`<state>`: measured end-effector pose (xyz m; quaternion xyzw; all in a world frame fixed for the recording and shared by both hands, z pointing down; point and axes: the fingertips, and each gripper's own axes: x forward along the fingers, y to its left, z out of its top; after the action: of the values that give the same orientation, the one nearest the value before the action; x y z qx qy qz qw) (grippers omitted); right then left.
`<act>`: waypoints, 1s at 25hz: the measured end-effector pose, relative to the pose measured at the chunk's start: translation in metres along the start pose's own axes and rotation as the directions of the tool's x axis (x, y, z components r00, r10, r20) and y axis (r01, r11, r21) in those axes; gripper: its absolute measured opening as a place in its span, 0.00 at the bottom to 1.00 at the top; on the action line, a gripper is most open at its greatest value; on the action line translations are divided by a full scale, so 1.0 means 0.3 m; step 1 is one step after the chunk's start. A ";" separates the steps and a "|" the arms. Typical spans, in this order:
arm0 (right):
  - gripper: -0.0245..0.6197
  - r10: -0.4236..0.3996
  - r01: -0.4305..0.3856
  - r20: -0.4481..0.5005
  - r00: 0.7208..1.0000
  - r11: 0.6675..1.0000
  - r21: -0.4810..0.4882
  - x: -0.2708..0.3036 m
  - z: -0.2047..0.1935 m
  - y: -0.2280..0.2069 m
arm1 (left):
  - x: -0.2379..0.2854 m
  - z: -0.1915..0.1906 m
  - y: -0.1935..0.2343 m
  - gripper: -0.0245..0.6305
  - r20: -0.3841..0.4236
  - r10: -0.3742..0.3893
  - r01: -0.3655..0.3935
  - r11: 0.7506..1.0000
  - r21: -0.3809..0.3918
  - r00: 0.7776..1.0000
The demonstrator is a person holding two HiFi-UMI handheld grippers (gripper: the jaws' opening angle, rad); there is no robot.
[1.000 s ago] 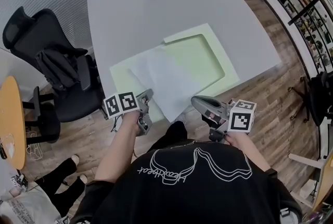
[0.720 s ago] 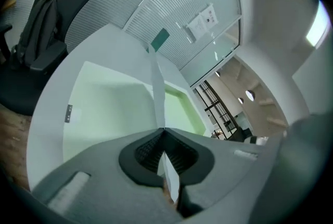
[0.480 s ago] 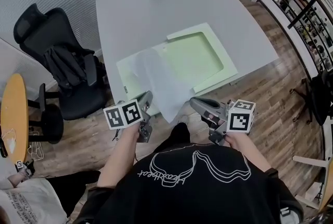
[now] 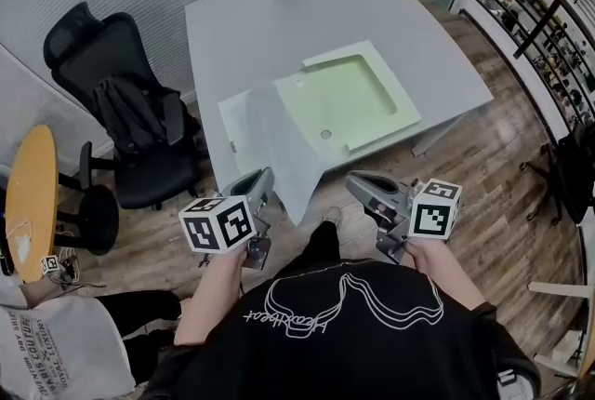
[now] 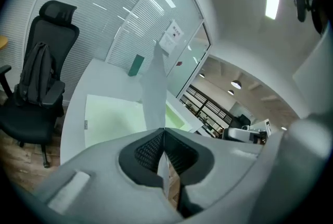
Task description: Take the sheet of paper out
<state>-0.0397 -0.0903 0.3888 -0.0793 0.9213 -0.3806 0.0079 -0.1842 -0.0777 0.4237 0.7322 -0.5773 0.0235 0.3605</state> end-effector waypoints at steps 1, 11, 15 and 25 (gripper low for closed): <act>0.05 -0.005 0.005 0.000 1.000 1.000 -0.022 -0.007 -0.008 0.013 | -0.025 -0.003 -0.019 0.06 0.012 -0.007 0.006 1.000 0.004 1.000; 0.05 0.025 -0.022 0.024 0.999 0.989 -0.147 -0.081 -0.043 0.191 | -0.232 -0.051 -0.230 0.06 0.076 -0.130 0.129 0.992 0.016 0.989; 0.05 0.043 -0.036 0.033 0.999 0.985 -0.171 -0.100 -0.059 0.238 | -0.286 -0.070 -0.296 0.06 0.087 -0.166 0.163 0.986 0.042 0.982; 0.05 0.057 -0.041 0.057 0.997 0.969 -0.245 -0.174 -0.113 0.318 | -0.359 -0.144 -0.398 0.06 0.096 -0.203 0.194 0.976 0.095 0.974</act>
<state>-0.0041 0.0080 0.3434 -0.0690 0.9621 -0.2614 0.0368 -0.1004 0.0443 0.3473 0.8012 -0.5178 -0.0266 0.2986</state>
